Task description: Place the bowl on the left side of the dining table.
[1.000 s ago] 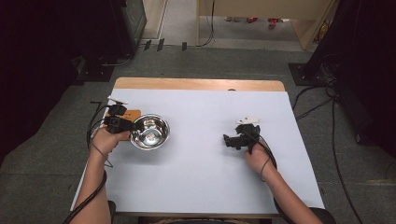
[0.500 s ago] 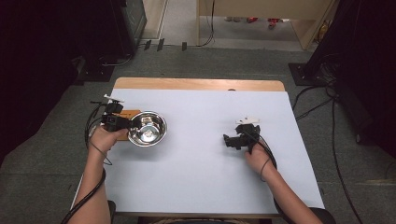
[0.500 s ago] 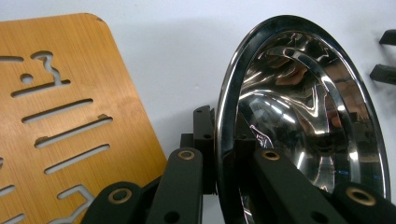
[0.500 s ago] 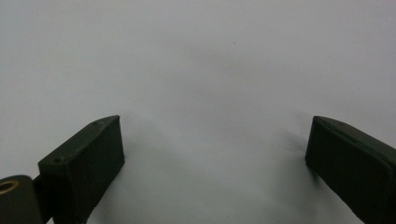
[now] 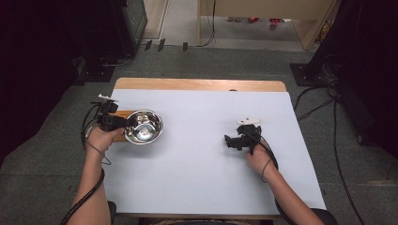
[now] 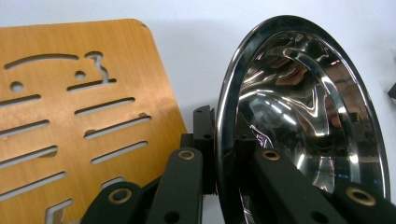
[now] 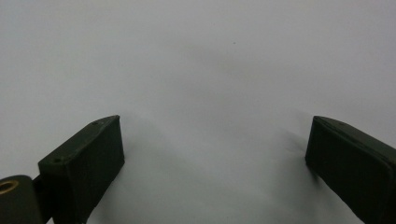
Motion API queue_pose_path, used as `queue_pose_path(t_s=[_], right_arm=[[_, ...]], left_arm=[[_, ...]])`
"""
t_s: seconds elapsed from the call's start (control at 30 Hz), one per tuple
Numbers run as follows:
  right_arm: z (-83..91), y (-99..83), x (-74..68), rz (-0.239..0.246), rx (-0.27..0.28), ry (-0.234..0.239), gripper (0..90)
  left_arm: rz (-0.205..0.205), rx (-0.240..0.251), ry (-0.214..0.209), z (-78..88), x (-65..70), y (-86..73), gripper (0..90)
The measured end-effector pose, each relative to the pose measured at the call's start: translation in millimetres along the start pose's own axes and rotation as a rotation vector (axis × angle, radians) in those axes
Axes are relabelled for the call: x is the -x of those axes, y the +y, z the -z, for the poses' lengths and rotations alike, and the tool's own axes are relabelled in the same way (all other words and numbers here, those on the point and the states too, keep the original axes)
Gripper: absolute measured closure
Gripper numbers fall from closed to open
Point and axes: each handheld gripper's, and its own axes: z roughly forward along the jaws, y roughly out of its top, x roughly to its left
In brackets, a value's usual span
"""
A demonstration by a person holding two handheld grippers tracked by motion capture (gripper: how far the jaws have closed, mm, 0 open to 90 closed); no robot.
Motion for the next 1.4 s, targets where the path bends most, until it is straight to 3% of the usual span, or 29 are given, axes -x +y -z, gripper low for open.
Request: queue_pose_path(t_s=[1.4], right_arm=[[0.0,0.0,0.3,0.002,0.0,0.0,4.1]], left_arm=[[0.126,0.077,0.09,18.0,-35.2,-4.3,86.5]])
